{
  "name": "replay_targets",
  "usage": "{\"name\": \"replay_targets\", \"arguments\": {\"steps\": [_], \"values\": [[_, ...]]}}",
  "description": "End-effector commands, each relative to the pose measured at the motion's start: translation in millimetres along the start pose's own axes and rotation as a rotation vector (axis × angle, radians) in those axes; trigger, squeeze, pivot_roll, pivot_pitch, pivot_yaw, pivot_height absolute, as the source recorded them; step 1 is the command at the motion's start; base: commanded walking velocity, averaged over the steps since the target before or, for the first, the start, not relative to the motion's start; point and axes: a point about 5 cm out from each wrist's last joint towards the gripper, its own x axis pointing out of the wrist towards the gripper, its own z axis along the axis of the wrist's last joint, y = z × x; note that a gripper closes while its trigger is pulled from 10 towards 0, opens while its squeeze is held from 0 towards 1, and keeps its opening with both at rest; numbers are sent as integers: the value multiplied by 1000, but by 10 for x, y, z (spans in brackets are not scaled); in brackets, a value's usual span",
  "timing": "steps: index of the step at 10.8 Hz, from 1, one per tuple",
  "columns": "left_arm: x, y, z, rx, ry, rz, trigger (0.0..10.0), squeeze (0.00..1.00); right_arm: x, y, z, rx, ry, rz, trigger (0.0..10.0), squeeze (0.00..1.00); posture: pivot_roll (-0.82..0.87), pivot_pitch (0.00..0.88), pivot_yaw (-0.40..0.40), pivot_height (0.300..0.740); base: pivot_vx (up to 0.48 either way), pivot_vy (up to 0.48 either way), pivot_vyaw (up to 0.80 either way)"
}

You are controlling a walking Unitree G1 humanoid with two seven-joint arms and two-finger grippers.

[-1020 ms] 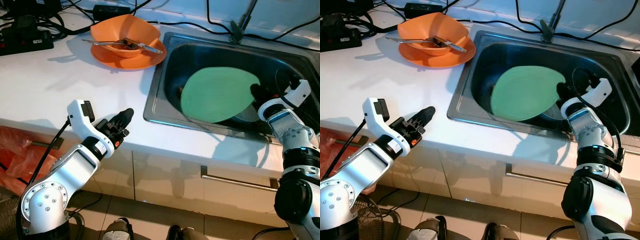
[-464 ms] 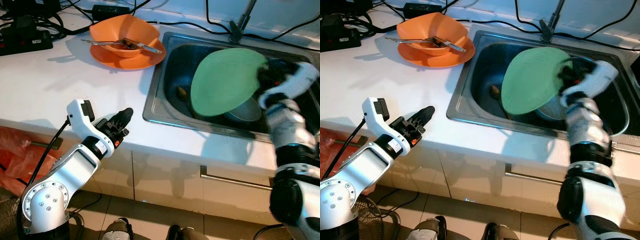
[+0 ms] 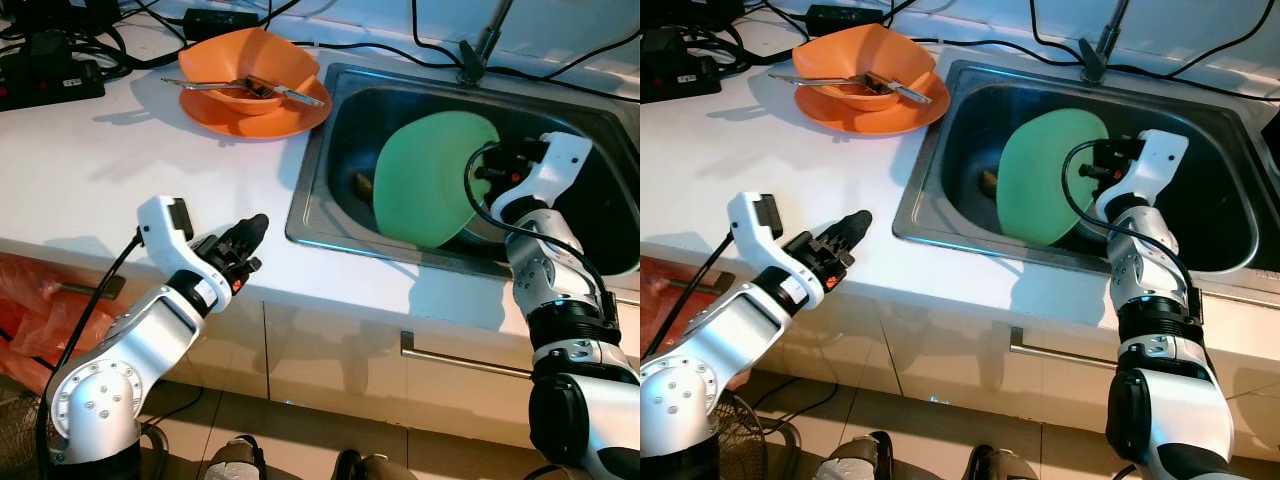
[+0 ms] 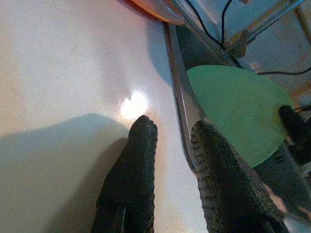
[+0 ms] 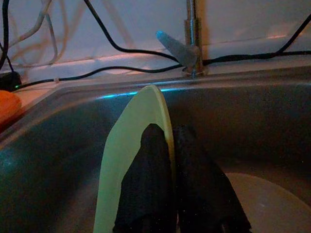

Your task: Kitchen organization

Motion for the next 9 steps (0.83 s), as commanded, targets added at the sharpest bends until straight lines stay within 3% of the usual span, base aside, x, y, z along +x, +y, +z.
{"name": "replay_targets", "arguments": {"steps": [1,6,9], "values": [[23,53,-96,29,51,39,10000,0,27,-29,179,-28,-78,-8,10000,0,132,169,-99,740,0,0,0],[145,-359,29,260,22,-243,10000,0,38,19,176,-39,-87,10,10000,0,128,162,-101,740,0,0,0],[170,-496,-4,398,54,-347,10000,0,50,40,160,-40,-76,18,10000,0,131,158,-99,740,0,0,0]]}}
